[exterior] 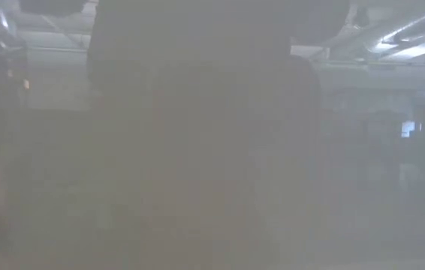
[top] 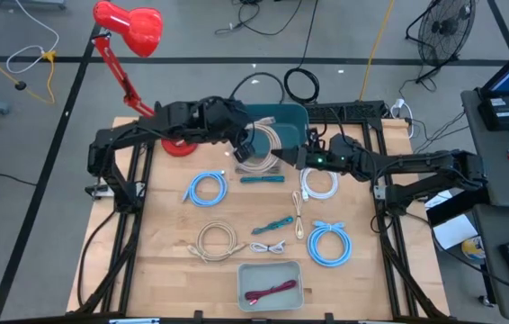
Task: Pick & Place USB Port
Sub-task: Put the top brown hdmi cable into the green bin
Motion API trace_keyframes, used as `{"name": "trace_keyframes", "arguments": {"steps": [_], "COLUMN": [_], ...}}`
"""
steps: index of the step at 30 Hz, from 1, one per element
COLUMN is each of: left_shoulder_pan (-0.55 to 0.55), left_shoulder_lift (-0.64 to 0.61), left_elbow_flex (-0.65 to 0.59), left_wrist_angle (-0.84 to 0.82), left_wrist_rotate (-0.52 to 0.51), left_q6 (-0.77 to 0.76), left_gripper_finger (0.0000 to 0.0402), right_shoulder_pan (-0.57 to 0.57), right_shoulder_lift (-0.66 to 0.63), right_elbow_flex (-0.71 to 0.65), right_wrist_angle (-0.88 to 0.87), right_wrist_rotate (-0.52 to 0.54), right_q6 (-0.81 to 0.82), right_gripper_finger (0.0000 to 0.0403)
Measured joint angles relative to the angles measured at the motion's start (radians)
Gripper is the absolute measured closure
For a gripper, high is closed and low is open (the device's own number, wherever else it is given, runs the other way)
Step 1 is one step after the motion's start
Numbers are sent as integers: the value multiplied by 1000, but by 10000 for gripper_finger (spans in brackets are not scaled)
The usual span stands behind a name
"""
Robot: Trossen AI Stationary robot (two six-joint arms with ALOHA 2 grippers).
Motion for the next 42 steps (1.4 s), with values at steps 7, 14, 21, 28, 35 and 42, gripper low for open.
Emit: {"name": "trace_keyframes", "arguments": {"steps": [7,14,21,28,35,42], "left_shoulder_pan": [23,24,78,69,6,-46], "left_shoulder_lift": [-2,-3,-52,-102,-115,-117], "left_elbow_flex": [13,9,9,9,8,8], "left_wrist_angle": [-18,-48,-152,-128,-127,-130], "left_wrist_rotate": [2,-64,-139,-124,-100,-101], "left_q6": [0,5,-32,-75,-108,-116], "left_gripper_finger": [320,333,334,334,334,334], "right_shoulder_pan": [-30,-44,-91,-222,-320,-327], "right_shoulder_lift": [2,2,0,28,176,311], "right_elbow_flex": [-3,-3,-3,-3,0,79], "right_wrist_angle": [44,51,-39,-134,-6,-39], "right_wrist_rotate": [-2,-8,31,48,-63,-90], "right_q6": [-23,-29,-62,-128,-12,1], "right_gripper_finger": [393,393,393,393,393,393]}}
